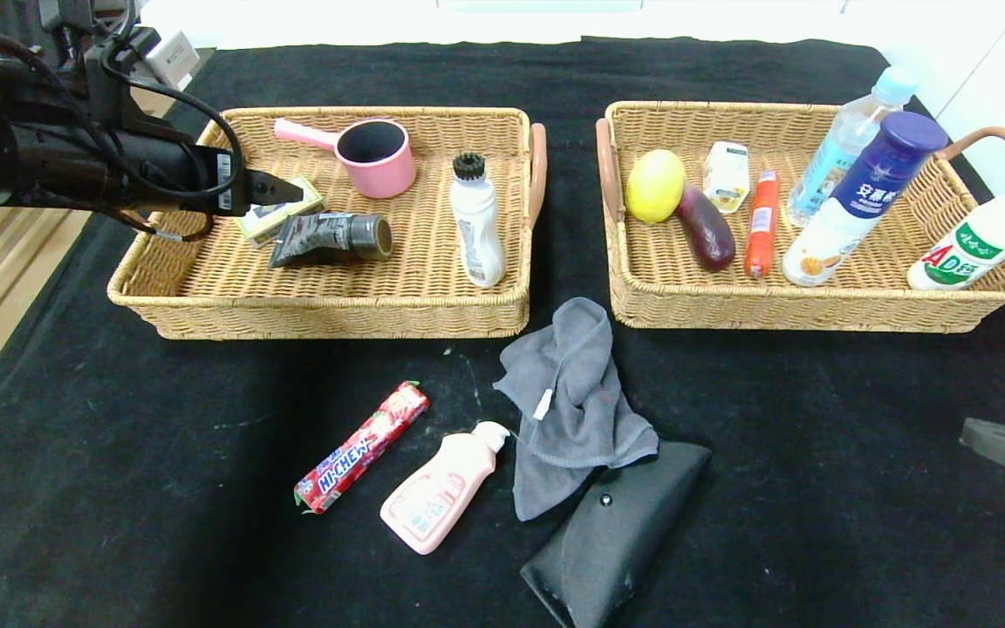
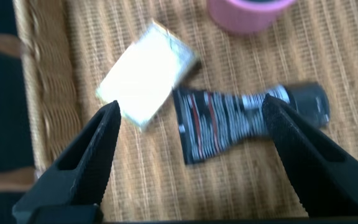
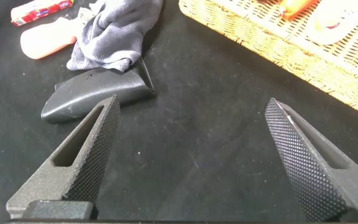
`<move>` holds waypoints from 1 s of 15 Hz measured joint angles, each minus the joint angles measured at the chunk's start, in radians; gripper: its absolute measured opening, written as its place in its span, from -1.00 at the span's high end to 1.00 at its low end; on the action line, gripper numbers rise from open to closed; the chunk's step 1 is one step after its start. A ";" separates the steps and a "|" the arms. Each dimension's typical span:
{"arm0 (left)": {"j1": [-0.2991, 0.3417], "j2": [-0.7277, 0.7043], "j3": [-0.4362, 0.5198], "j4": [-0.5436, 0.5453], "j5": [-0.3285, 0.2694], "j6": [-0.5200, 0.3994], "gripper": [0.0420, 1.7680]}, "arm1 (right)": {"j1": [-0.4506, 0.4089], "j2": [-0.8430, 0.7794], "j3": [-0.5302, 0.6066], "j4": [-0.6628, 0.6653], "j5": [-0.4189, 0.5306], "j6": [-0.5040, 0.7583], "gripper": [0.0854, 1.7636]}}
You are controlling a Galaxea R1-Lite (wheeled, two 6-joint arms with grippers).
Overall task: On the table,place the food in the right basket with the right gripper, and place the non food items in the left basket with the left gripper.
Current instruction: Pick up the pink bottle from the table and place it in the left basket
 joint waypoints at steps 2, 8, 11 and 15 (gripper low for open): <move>-0.011 -0.039 0.009 0.072 -0.002 0.000 -0.88 | 0.000 0.001 0.002 0.000 0.000 0.000 -0.94; -0.123 -0.180 0.078 0.158 -0.003 0.004 -0.91 | 0.001 0.002 0.003 0.000 0.000 0.000 -0.94; -0.197 -0.233 0.120 0.159 -0.002 0.005 -0.92 | 0.001 0.002 0.003 0.000 0.000 0.000 -0.94; -0.320 -0.289 0.206 0.156 -0.002 0.003 -0.93 | 0.000 0.002 0.002 0.000 -0.001 0.000 -0.94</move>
